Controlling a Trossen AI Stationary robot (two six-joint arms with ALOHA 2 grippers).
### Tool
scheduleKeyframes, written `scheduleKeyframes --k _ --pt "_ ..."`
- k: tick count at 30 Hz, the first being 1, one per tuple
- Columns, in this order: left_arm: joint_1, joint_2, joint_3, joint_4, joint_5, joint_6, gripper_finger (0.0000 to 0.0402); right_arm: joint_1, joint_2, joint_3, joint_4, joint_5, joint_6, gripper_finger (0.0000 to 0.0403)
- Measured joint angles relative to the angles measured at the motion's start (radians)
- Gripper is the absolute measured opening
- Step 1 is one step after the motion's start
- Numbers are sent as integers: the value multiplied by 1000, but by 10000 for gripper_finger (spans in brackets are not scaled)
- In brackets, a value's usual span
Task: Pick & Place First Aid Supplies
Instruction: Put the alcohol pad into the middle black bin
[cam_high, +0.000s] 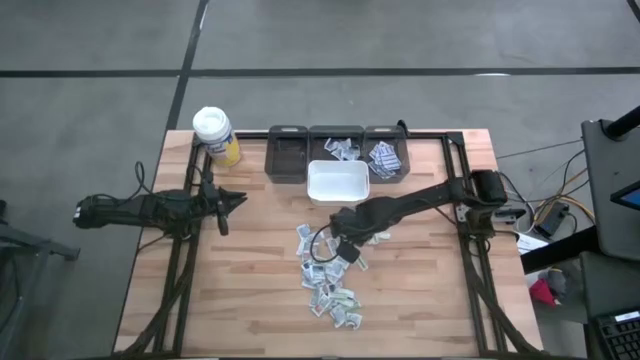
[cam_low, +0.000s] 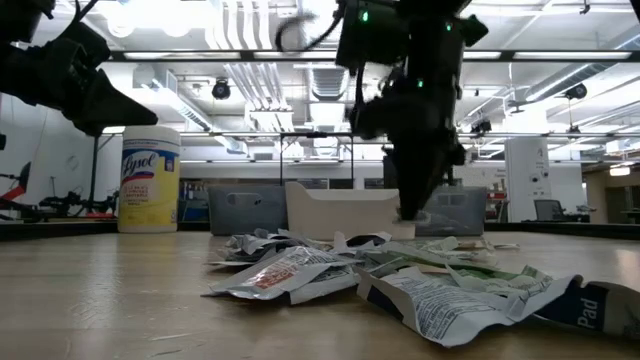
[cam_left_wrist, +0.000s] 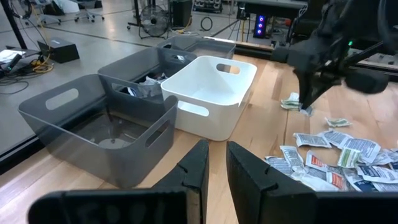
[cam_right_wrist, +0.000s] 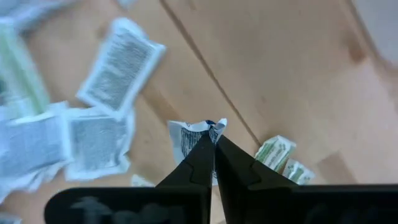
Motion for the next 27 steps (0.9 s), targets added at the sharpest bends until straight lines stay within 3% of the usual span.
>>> scheduleKeyframes --k 5,12,16,20,27 --pt "0 0 0 0 0 0 53 -8 -61 -1 115 1 -197 9" --pt "0 0 0 0 0 3 53 -82 -131 -1 440 7 -384 9" --pt "0 1 0 0 0 3 53 -156 -149 11 554 116 -389 9" --pt "0 1 0 0 0 13 53 -253 -150 43 521 233 -339 8" --pt "0 1 0 -1 -42 23 53 -451 -150 135 257 221 -243 8"
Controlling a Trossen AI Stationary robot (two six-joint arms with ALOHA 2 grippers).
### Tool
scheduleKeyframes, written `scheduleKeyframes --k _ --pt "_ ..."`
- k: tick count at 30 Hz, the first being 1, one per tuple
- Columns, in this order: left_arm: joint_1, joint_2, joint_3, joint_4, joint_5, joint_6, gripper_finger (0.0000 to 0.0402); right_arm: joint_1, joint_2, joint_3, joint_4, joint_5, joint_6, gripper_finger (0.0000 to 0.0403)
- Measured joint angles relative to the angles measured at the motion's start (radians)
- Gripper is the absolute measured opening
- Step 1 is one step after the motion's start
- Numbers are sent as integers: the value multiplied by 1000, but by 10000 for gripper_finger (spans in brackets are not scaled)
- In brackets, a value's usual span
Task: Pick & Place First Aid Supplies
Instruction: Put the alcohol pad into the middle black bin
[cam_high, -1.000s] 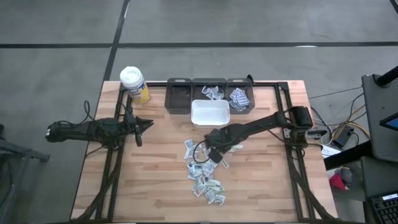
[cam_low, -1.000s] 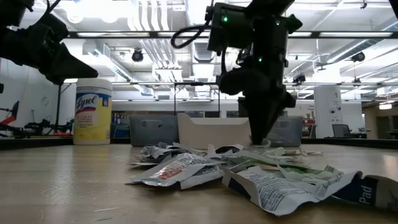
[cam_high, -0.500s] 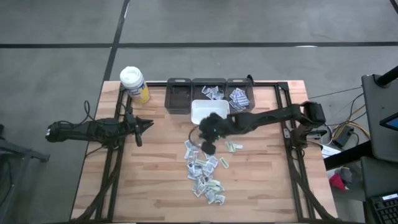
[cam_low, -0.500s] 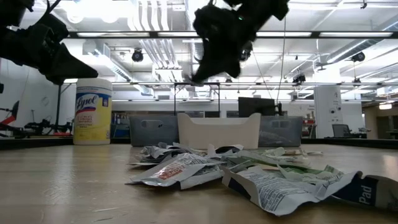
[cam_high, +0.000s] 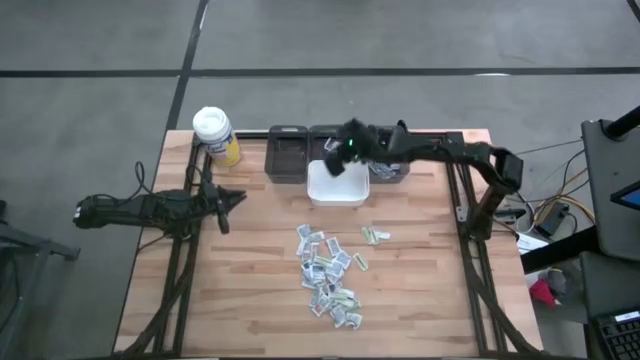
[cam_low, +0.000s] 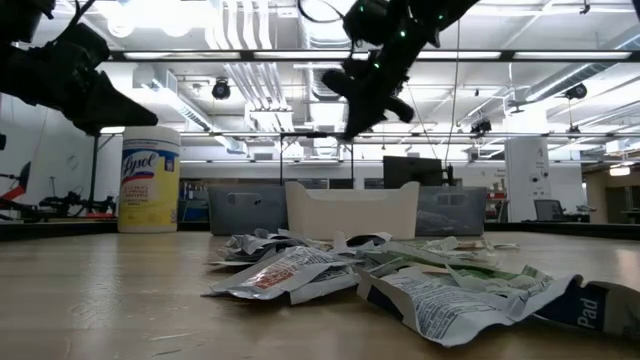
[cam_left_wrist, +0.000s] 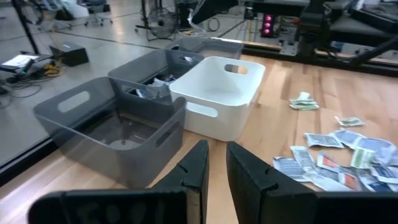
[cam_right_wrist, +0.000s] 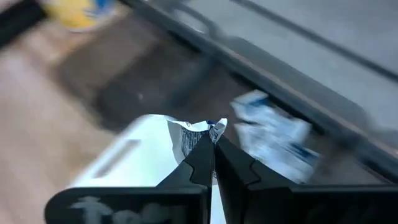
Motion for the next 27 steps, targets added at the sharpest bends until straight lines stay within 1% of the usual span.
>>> scheduleKeyframes --k 4,8,12,16,21,25,27 --pt "0 0 0 0 -12 0 53 -109 0 43 -102 -106 11 8" --pt "0 0 0 0 -15 -1 53 -188 0 53 -106 -212 11 8" --pt "0 0 0 0 -53 -10 53 -215 21 53 -105 -240 11 8" --pt "0 0 0 0 -63 -12 53 -218 98 85 -117 -292 -14 8" --pt "0 0 0 0 -63 -26 53 -224 218 208 -214 -293 -95 8" --pt "0 0 0 0 -63 -27 53 -238 330 360 -355 -286 -175 8" --pt "0 0 0 0 -63 -30 53 -240 397 443 -438 -266 -216 8"
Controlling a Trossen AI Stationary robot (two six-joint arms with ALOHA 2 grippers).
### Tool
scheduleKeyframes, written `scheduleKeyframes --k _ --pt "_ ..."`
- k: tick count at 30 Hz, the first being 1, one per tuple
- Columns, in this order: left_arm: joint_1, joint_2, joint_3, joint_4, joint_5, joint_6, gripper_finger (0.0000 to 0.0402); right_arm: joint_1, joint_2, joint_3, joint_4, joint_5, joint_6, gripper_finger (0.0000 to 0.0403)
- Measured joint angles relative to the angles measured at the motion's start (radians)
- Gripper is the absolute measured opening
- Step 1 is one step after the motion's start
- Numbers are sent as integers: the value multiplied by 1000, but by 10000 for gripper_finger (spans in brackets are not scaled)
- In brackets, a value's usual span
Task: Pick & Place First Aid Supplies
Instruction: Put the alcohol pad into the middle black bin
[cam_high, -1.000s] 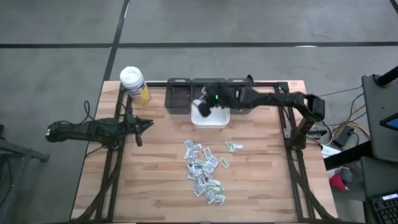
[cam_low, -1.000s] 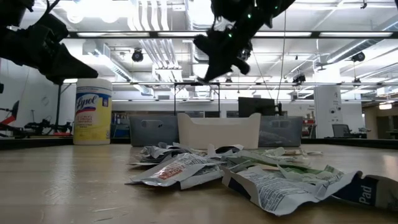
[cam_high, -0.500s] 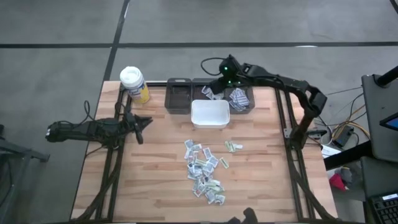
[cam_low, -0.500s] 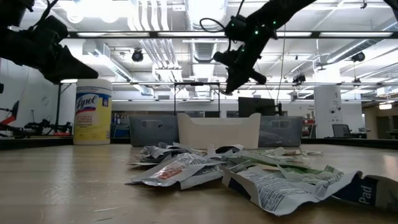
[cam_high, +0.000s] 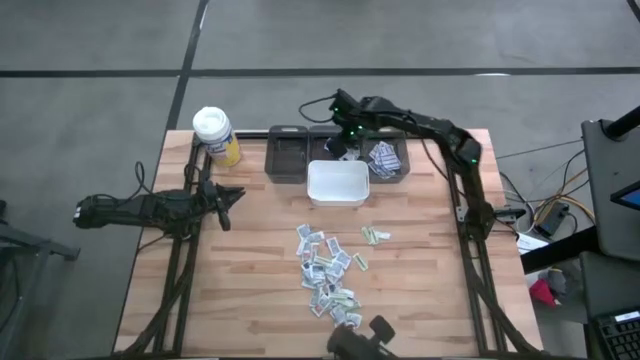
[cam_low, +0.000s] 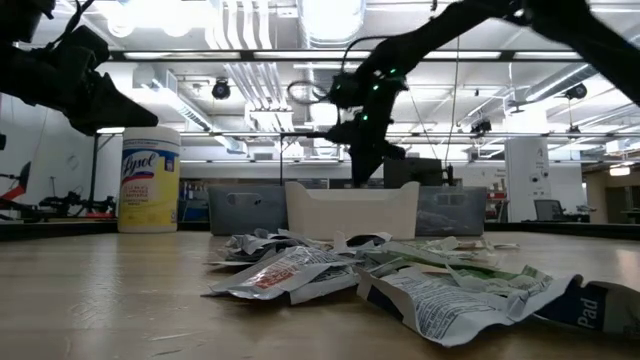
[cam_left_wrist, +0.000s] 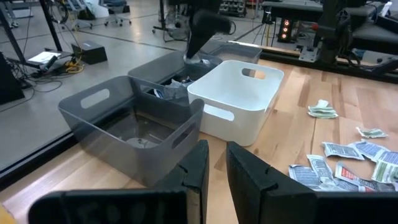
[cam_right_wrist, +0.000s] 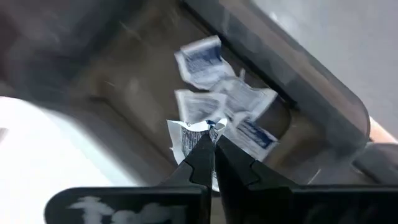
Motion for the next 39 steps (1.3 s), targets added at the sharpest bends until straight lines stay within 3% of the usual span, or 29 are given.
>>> scheduleKeyframes --k 7,12,24,35,39 --pt "0 0 0 0 0 -15 53 -3 189 289 -231 21 -121 8" --pt "0 0 0 0 0 -20 53 -3 256 426 -306 23 -142 8" --pt "0 0 0 0 0 -20 53 -3 268 427 -309 21 -147 12" --pt "0 0 0 -1 0 -19 53 -3 268 433 -313 20 -193 76" --pt "0 0 0 -1 0 -19 53 3 253 477 -390 11 -198 85"
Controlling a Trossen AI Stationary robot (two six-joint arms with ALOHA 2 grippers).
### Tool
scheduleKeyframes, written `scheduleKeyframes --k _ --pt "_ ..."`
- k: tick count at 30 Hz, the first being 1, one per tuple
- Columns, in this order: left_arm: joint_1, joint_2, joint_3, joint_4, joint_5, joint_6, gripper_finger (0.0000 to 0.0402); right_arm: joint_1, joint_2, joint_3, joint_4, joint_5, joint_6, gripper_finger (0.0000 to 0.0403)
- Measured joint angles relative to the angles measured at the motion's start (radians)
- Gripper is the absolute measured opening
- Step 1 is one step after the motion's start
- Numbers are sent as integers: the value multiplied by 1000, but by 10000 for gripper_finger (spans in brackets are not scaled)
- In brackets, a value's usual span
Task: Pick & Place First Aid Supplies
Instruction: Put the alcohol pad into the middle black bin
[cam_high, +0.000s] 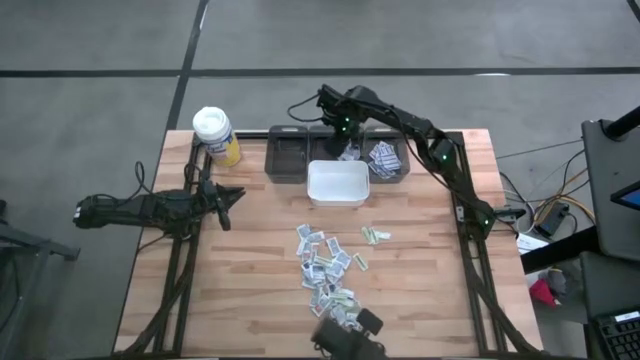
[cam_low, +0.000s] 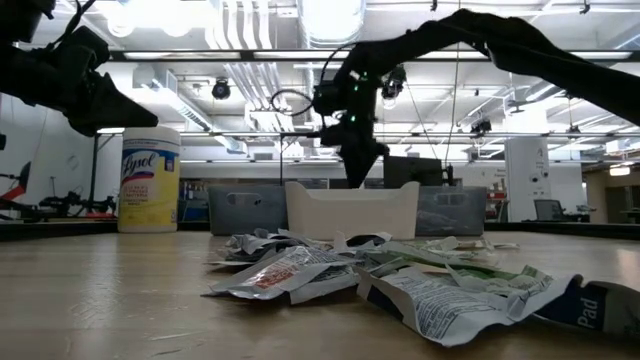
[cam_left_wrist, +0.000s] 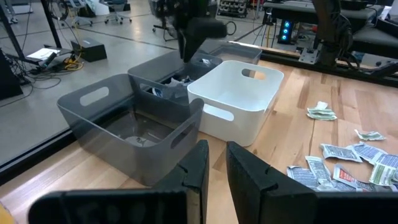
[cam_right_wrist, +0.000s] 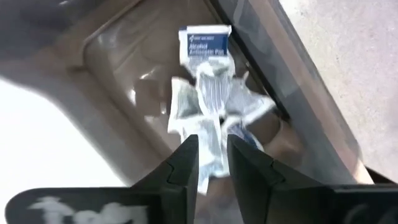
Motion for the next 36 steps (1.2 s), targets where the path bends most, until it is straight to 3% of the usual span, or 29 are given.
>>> scheduleKeyframes --k 7,21,29,36 --pt "0 0 0 0 0 0 53 60 -115 18 -112 -25 -33 80" --pt "0 0 0 -1 6 4 53 344 -291 14 -155 -25 -88 50" --pt "0 0 0 -1 49 4 53 516 -291 -8 -203 -26 6 30" --pt "0 0 0 -1 75 5 53 646 -291 -124 -187 -26 197 18"
